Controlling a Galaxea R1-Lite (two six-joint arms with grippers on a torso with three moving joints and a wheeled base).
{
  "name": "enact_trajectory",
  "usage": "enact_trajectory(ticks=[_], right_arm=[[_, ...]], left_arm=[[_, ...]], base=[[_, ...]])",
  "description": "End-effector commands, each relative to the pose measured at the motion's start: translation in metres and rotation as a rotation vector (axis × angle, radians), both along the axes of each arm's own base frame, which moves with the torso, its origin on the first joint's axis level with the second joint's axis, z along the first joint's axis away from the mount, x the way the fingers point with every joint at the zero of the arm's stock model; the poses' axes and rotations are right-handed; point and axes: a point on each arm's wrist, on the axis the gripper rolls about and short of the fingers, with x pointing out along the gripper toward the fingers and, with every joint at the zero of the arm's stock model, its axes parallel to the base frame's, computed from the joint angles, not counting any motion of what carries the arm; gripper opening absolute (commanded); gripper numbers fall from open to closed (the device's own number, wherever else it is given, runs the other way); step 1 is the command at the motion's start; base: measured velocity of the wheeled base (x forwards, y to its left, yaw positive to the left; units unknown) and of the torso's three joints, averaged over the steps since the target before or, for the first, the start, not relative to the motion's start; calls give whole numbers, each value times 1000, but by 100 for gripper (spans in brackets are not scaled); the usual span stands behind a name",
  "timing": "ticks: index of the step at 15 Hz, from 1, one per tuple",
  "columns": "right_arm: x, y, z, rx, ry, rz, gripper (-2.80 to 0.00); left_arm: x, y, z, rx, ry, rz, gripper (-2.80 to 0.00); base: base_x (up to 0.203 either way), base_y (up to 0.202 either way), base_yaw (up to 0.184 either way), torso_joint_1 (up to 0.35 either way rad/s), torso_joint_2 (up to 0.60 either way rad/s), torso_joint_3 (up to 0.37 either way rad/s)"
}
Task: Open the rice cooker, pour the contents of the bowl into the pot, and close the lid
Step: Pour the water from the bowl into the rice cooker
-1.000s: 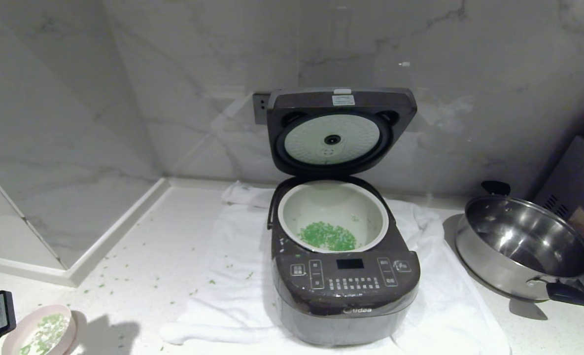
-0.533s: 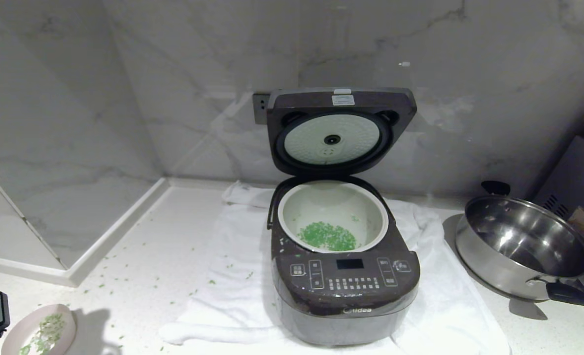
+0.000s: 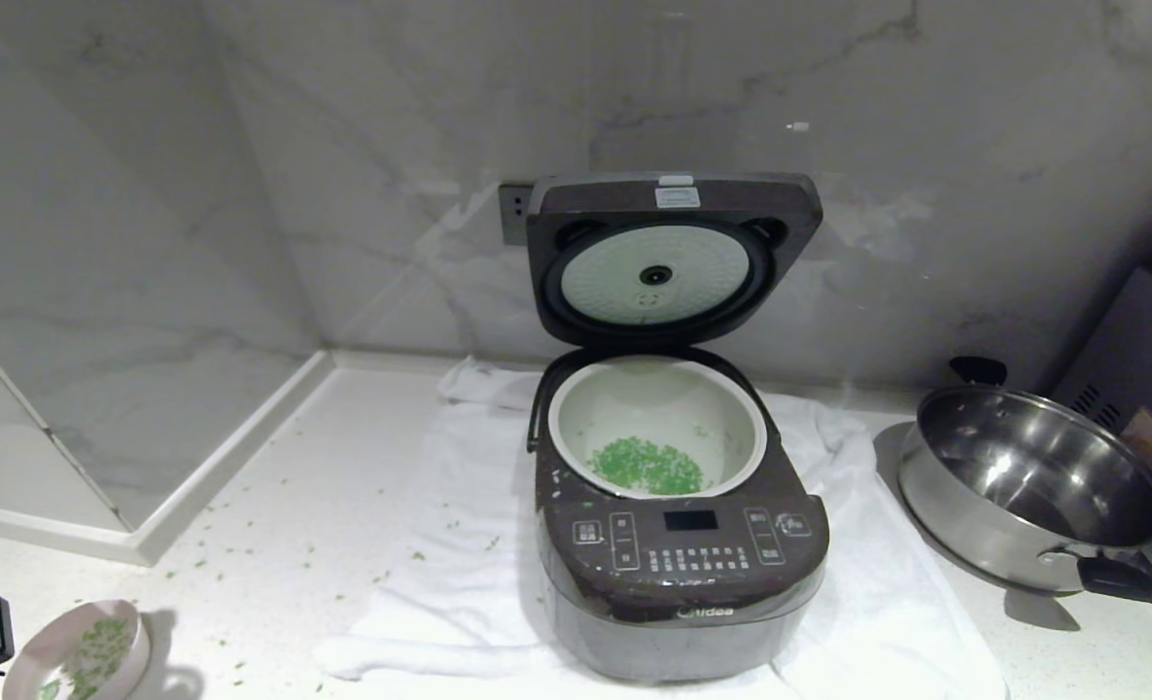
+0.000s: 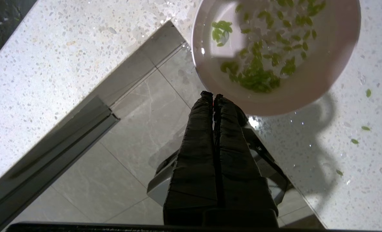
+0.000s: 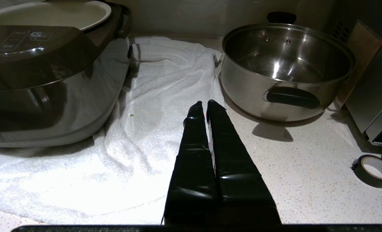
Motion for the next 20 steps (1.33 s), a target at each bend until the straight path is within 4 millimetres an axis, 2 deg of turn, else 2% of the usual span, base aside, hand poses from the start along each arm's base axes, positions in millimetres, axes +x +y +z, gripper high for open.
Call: enact_trajectory(ticks=[1,5,6,9,11,20], right_arm=[[0,0,0,0,2,0,-280],[0,0,0,0,2,0,-280],[0,0,0,0,1,0,-280],[0,0,0,0,2,0,-280],[0,0,0,0,-1,0,-280],[0,0,0,0,1,0,-280]], left_arm=[[4,9,-15,-23,30,17,-280],[10,16,-31,-52,53,26,-280],[9,16,-30,-52,46,29,0],[7,17,-16,-30,-6,32,0],[6,17,-15,-29,-8,31,0],[27,39,-54,-118,60,42,0]], base=[[0,0,0,0,0,0],[0,0,0,0,0,0],[0,0,0,0,0,0],[0,0,0,0,0,0],[0,0,0,0,0,0],[0,0,0,0,0,0]])
